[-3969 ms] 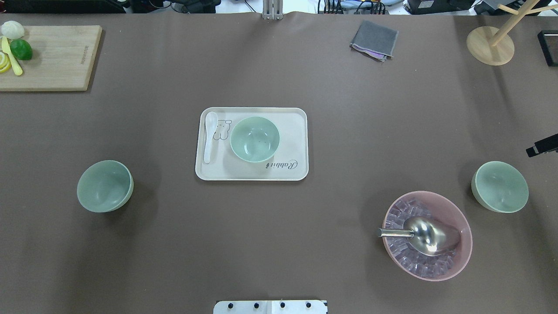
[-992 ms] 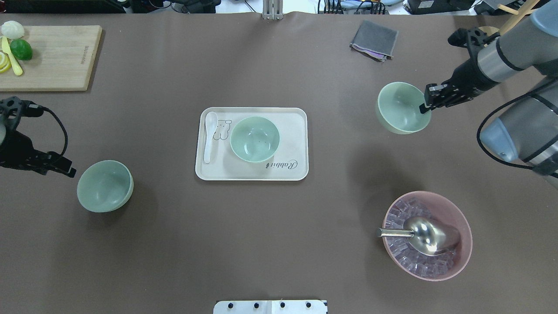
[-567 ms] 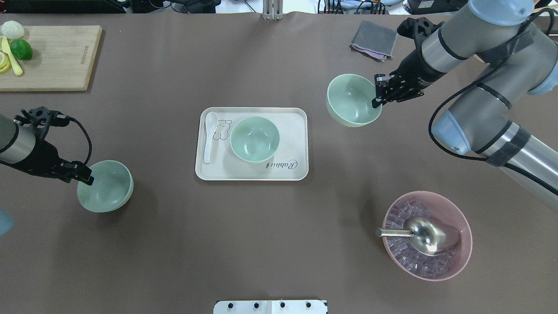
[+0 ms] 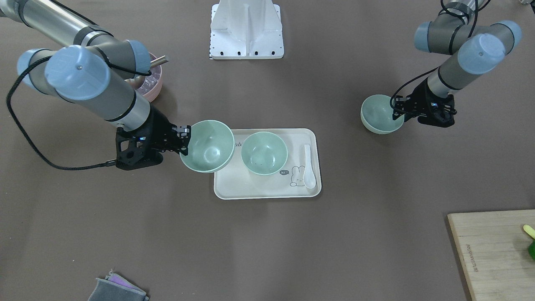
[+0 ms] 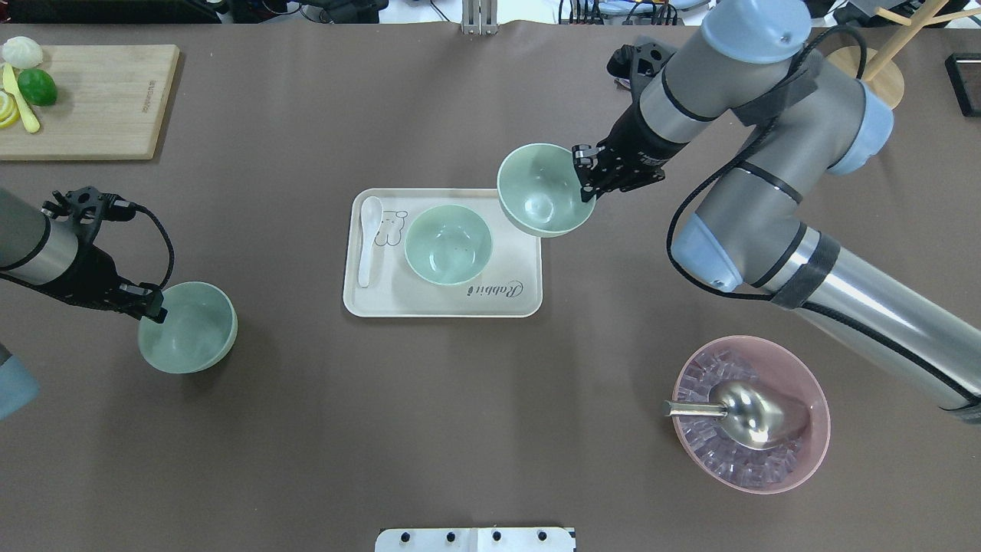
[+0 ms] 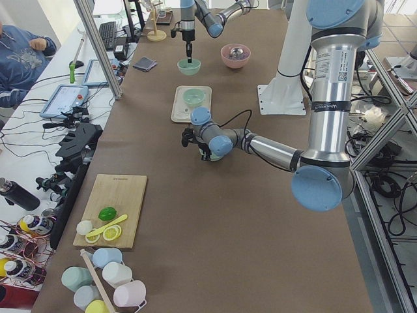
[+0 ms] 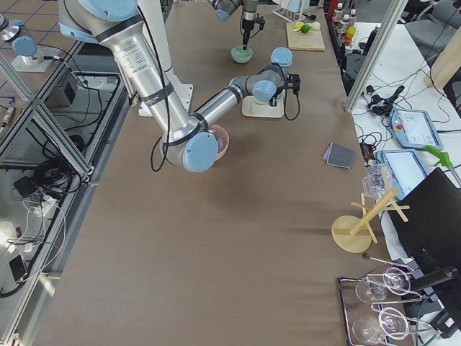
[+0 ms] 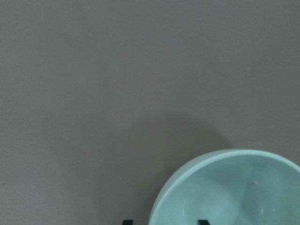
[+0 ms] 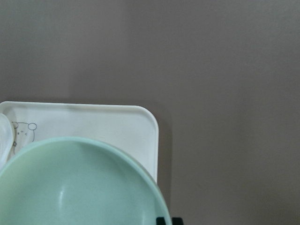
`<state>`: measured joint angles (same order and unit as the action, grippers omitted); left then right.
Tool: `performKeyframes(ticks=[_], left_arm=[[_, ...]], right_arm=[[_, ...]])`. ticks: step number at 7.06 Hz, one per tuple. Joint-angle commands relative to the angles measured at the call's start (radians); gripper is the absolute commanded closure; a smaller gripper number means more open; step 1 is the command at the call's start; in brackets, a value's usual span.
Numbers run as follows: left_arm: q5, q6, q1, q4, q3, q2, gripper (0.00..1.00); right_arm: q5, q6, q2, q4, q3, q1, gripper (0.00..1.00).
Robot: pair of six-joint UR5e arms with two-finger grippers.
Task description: Stack green bowls together
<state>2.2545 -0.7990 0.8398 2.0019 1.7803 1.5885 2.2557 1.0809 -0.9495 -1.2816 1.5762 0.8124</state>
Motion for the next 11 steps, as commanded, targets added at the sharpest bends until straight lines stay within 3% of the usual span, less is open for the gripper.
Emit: performKeyframes(ticks=[1,4,8,11], left_arm=[[0.008,-0.008,-0.001,0.0,0.011,0.001,1.0],[0.013,-0.04,-0.002,-0.002,0.016,0.031,1.0],[0.158,-0.045,0.04,-0.011,0.018,0.114,1.0],[0.221,-0.146,0.081,-0.012,0.018,0.195,1.0]], right_arm=[[-0.066,0.1,0.073,-0.001,-0.021,-0.071,1.0],[-0.13,0.148,0.161,0.013,-0.109,-0.114,1.0],[-0.162,0.171,0.181,0.018,-0.139,-0.157,1.0],[-0.163,0.171,0.178,0.102,-0.189,-0.177,1.0]])
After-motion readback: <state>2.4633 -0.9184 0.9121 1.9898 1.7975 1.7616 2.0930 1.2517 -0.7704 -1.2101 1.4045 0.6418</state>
